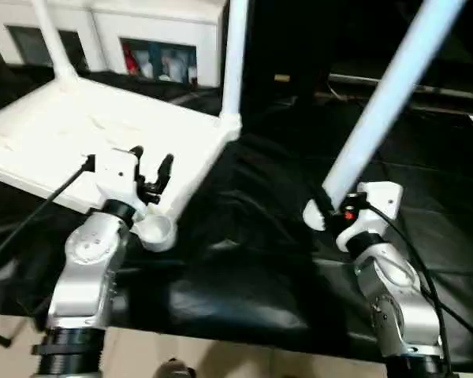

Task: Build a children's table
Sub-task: Pick table leg

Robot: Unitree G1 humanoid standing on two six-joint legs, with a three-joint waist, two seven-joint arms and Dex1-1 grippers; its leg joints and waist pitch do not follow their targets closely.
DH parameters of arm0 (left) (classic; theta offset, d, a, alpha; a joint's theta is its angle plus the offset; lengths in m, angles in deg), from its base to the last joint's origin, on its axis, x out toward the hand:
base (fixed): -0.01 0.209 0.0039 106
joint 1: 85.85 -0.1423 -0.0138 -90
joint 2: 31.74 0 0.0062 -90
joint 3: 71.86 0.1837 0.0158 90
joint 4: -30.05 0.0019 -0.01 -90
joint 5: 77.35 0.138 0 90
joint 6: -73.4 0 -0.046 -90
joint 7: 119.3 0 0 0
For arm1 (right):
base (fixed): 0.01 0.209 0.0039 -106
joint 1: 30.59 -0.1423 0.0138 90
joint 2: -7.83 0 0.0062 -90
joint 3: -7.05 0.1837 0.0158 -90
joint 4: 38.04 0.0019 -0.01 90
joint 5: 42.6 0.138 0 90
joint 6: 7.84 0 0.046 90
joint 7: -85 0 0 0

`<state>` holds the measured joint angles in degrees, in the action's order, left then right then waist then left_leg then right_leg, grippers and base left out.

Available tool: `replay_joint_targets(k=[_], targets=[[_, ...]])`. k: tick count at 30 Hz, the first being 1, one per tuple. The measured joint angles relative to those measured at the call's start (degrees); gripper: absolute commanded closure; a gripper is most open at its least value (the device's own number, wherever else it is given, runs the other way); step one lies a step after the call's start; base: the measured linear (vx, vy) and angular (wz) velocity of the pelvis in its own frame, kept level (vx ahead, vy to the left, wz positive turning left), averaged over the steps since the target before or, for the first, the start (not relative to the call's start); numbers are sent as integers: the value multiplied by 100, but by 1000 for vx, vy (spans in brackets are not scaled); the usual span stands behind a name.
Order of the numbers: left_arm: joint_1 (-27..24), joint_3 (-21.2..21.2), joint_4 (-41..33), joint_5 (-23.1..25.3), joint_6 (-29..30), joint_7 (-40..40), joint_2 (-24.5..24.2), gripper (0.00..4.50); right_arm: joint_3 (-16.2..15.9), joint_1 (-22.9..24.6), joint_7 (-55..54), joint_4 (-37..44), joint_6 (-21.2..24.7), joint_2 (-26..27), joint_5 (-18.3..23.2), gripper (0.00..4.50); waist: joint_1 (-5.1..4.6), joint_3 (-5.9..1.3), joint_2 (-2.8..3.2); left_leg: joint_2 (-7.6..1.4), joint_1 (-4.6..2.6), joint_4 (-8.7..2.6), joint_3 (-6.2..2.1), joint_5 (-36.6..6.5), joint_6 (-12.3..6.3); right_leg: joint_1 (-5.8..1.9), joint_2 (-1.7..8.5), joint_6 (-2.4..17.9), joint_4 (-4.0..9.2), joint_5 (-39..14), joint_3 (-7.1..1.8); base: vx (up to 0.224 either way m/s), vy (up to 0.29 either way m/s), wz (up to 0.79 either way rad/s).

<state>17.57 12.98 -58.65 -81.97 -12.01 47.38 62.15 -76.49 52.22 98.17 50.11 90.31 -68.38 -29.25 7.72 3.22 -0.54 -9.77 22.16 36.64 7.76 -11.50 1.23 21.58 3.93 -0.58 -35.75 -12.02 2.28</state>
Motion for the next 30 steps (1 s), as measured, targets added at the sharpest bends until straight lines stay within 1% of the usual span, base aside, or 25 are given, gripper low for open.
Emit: replay_joint_targets(k=[2,4,7,8,9,10,11,12,13,14,15,16,17,18,19,20,21,22,23,24,25,26,27,28,30], targets=[[-2,-21,12,14,-15,46,-2,146,-7,18,-24,-62,-4,23,-5,259,-32,-5,7,78,-7,-14,102,3,-65,-6,104,14,87,31,-13,-11,208,4],[-15,-87,76,45,-22,106,-24,146,-96,15,-19,-70,-13,75,-28,259,-163,-3,9,223,-7,-39,204,7,-266,40,223,134,114,58,-14,-17,233,7],[-16,-135,126,49,-62,127,-52,146,-173,15,-33,-70,-117,96,-44,259,-425,4,1,413,-5,-59,353,21,-474,116,332,283,-143,-104,151,-41,216,10],[-15,-127,134,52,-74,128,-40,146,-167,16,-40,-71,-143,87,-46,259,-510,5,-10,461,-4,-92,405,47,-518,124,328,223,-133,-111,154,-73,163,3],[-4,-85,135,57,-98,123,-20,146,-124,34,-48,-71,-157,70,-48,259,-581,3,-33,479,1,-132,532,55,-542,116,459,-6,-32,-14,81,-72,140,14],[33,-24,134,60,-110,121,34,146,-89,46,-56,-78,-182,45,-50,259,-559,3,-66,487,31,-37,582,-7,-553,91,554,-326,63,144,29,-72,140,14],[37,23,132,61,-125,121,74,146,-43,41,-66,-88,-198,20,-52,259,-513,0,-26,489,151,327,309,-208,-520,108,591,-445,90,248,2,-30,209,-15],[-6,43,164,73,-127,121,78,146,-4,39,-78,-108,-206,-13,-58,259,-532,-8,28,462,217,869,-207,-370,-350,123,739,-553,69,318,44,-25,339,-53],[-25,41,204,87,-126,124,78,146,-2,40,-84,-115,-206,-12,-59,259,-599,-5,40,359,177,882,-430,-538,-93,120,873,-584,73,335,180,-25,339,-53],[15,47,229,99,-128,122,61,146,7,45,-91,-119,-221,1,-57,259,-690,-6,99,278,173,831,-396,-614,99,88,964,-586,102,329,254,-43,339,-28],[14,42,235,102,-134,123,35,146,-14,57,-95,-161,-220,64,-60,259,-931,-4,107,333,170,751,-347,-533,-66,126,885,-394,99,73,163,-48,303,9],[-10,24,243,105,-135,123,-25,146,-63,56,-99,-186,-217,130,-61,259,-1024,0,109,399,161,639,-324,-462,-152,218,768,-123,-170,-263,155,-48,303,9],[-11,-15,270,105,-135,123,-57,146,-170,53,-89,-185,-218,170,-63,259,-1069,9,96,467,100,516,-327,-363,-272,275,533,-5,-579,-379,203,-62,276,-5],[-1,-41,278,105,-140,124,-56,146,-240,45,-84,-174,-223,165,-63,259,-1078,-10,67,573,35,325,-279,-245,-373,227,209,52,-759,-424,342,-78,214,-23],[15,-54,267,105,-163,124,-61,146,-240,6,-84,-164,-242,144,-64,259,-1068,-55,-26,677,14,181,-167,-153,-468,162,6,57,-693,-426,397,-78,214,-23],[20,-56,256,105,-194,124,-61,146,-237,-45,-83,-158,-261,126,-65,259,-1051,-102,-151,829,12,60,-31,-77,-522,87,-98,102,-527,-413,399,-91,161,-22],[48,23,295,106,-215,119,21,146,-197,-55,-81,-162,-297,68,-67,259,-983,-119,-183,917,92,103,69,-99,-510,99,-68,218,-515,-371,184,-110,183,-9],[55,98,281,109,-247,119,59,146,-117,-38,-97,-225,-314,33,-69,259,-846,-122,-178,931,222,605,-153,-278,-480,156,-23,158,-488,-299,97,-110,183,-9],[24,99,296,121,-261,123,39,146,-111,-34,-98,-283,-314,14,-73,259,-780,-115,-163,888,288,1021,-414,-354,-247,145,72,109,-432,-229,111,-108,225,-16],[26,96,302,180,-263,147,-3,146,-114,-21,-96,-290,-315,28,-72,259,-741,-100,-155,668,197,987,-551,-425,116,129,179,23,-316,-112,152,-101,221,-29],[53,96,295,222,-265,175,-18,146,-118,-33,-91,-282,-325,35,-71,259,-724,-102,-50,403,23,529,-565,-413,252,119,177,27,-238,-53,235,-101,221,-29],[120,100,297,239,-266,190,-50,146,-101,-49,-93,-296,-334,43,-71,259,-760,-60,28,169,-18,343,-498,-353,349,105,210,30,-194,-11,312,-114,255,5],[89,85,306,255,-250,234,-51,146,-128,-31,-91,-330,-327,115,-71,259,-825,-27,80,115,37,331,-469,-308,315,90,98,160,-125,-34,219,-112,234,29],[56,52,313,258,-235,250,-53,146,-219,-34,-74,-339,-323,145,-71,259,-809,-24,93,102,42,318,-469,-302,321,84,9,288,-188,-73,177,-112,234,29],[33,-7,313,248,-239,293,-2,146,-342,-113,-17,-336,-322,130,-70,259,-708,-33,114,6,68,212,-466,-232,294,92,-202,316,-640,-99,261,-85,131,18]])
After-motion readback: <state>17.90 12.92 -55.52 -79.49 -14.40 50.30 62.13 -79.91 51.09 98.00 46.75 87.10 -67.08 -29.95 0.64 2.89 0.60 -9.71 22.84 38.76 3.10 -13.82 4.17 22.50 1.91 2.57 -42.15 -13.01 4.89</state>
